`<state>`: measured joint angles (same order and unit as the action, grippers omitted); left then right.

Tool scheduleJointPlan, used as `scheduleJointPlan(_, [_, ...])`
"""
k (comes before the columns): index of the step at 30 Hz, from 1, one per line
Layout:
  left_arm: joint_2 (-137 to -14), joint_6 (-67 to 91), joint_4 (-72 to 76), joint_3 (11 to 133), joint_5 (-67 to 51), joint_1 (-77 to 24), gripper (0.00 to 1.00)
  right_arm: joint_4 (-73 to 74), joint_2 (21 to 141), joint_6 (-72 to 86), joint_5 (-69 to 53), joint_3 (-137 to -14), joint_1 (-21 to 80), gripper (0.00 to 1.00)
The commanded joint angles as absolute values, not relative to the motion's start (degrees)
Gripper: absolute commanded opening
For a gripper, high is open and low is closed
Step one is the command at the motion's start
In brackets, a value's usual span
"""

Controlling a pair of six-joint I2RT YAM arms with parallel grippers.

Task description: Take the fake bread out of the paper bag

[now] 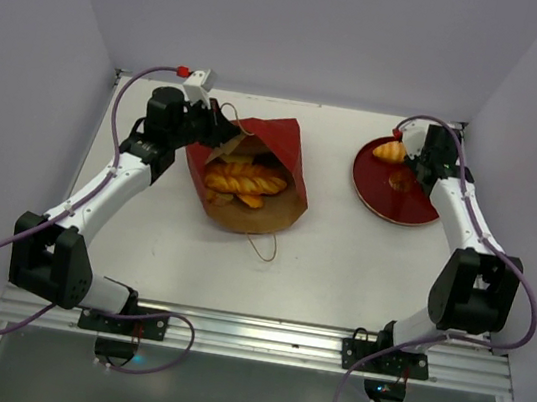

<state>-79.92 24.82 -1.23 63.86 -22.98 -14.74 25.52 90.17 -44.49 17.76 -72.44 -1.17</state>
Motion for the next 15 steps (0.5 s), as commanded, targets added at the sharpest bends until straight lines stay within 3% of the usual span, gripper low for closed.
scheduleJointPlan(1, [-79.45,22.76,-1.05,62.84,-23.12,-14.24,0.0,21.53,91.31,-46.5,21.97,-76.11,-1.41,0.0])
scheduleJointPlan(7, [-79.63,22.68,-1.05,62.75,-23.47,-14.15,0.0,21.53,93.6,-46.41,22.41,-75.5,-1.67,0.03])
scheduleJointPlan(15, [-79.72,22.85,-1.05,62.84,-23.64,-14.15,0.0,21.53,94.04,-46.05,21.36,-74.97,-2.28,0.31])
